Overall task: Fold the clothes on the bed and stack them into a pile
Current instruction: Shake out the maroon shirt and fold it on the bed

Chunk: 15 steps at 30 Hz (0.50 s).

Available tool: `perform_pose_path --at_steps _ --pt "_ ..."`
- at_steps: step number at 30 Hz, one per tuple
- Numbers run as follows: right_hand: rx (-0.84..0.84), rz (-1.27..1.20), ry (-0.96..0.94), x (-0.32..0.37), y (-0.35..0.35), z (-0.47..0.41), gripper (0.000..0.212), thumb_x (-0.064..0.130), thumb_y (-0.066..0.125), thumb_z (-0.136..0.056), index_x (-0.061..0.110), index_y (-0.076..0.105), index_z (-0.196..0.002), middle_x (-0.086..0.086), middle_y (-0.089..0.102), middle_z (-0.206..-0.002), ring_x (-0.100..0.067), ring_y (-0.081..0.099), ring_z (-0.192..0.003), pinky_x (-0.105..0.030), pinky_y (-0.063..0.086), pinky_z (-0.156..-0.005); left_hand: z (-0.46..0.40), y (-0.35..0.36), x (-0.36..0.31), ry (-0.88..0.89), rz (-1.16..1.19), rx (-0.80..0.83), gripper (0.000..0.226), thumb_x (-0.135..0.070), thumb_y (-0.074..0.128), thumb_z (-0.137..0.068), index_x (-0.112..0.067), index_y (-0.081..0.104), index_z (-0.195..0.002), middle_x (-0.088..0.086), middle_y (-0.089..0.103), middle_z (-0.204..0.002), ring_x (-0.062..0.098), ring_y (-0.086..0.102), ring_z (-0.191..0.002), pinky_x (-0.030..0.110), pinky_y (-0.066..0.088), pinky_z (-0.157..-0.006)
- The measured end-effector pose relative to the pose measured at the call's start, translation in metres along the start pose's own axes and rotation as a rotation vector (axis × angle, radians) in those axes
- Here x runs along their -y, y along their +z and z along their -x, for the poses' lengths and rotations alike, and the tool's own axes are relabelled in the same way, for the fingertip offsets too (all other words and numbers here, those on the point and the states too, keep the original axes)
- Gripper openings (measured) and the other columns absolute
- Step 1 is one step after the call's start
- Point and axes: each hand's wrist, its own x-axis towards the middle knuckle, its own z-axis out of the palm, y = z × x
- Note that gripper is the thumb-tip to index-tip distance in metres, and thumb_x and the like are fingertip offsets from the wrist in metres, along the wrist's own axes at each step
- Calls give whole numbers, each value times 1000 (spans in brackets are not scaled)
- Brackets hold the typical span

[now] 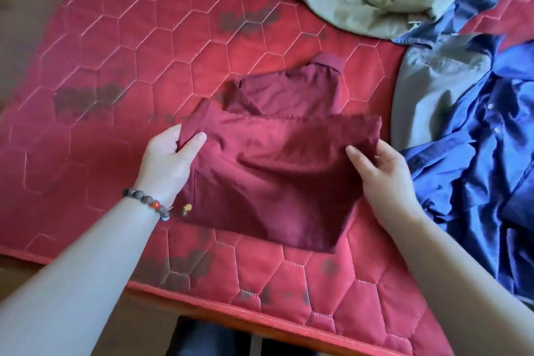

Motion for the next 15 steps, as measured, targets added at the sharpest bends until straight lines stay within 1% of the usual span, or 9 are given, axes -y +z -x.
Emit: perform_pose_path --at_steps 2,3,5,7,9,11,12,13,15 --pt "-8 -3 -28 8 -2 -29 9 19 65 -89 23 71 -93 0 76 -91 -14 71 -83 -25 57 -71 -26 5 0 11 56 -6 13 -29 62 -92 -20 69 -86 -15 67 -74 -6 56 -66 9 44 -64" --pt "-40 31 -13 4 -1 -45 9 23 65 -87 25 71 -94 -2 75 -93 -17 71 -83 -29 57 -71 -40 11 6 -12 65 -13 15 -32 62 -90 -19 69 -85 -14 66 -73 -1 57 -67 15 47 -66" --pt "-81 154 82 -18 3 -81 11 27 66 -87 24 66 -97 -10 73 -99 -26 70 -85 -42 57 -75 -70 26 27 -133 37 8 23 -38 64 -88 -15 69 -87 -4 69 -79 14 63 -74 33 52 -74" --pt "-41 282 278 -46 11 -108 23 27 69 -88 14 60 -105 -18 68 -107 -34 68 -90 -52 56 -80 -95 42 49 -289 -66 114 32 -43 65 -87 -11 68 -92 11 72 -92 30 68 -88 45 56 -83" --pt "-15 382 383 -69 19 -124 36 29 71 -87 7 58 -112 -15 66 -112 -32 67 -93 -46 55 -82 -113 53 64 -304 -211 200 42 -47 63 -87 -5 66 -92 16 71 -92 35 66 -87 47 54 -80" --pt "-66 515 337 -78 24 -131 34 35 71 -85 10 58 -104 -7 65 -103 -21 63 -82 -30 48 -68 -130 59 69 -251 -230 154 42 -46 63 -87 -4 64 -85 16 69 -83 37 64 -79 44 51 -73" --pt "-108 567 304 -78 26 -133 32 39 71 -85 13 57 -98 -3 64 -97 -19 60 -80 -27 42 -66 -137 61 69 -239 -195 123 39 -43 64 -86 -4 65 -83 16 69 -80 37 63 -77 43 51 -73" --pt "-139 571 279 -79 28 -135 32 40 71 -84 13 56 -93 -1 64 -94 -19 61 -82 -28 42 -67 -143 62 68 -231 -154 94 35 -39 65 -86 -5 66 -83 16 70 -80 37 64 -78 44 52 -75" --pt "-153 441 260 -76 33 -138 31 39 71 -84 14 57 -94 0 68 -94 -19 66 -87 -34 52 -75 -152 65 63 -219 -101 56 24 -32 68 -87 -7 69 -84 11 72 -79 31 68 -79 42 53 -77"
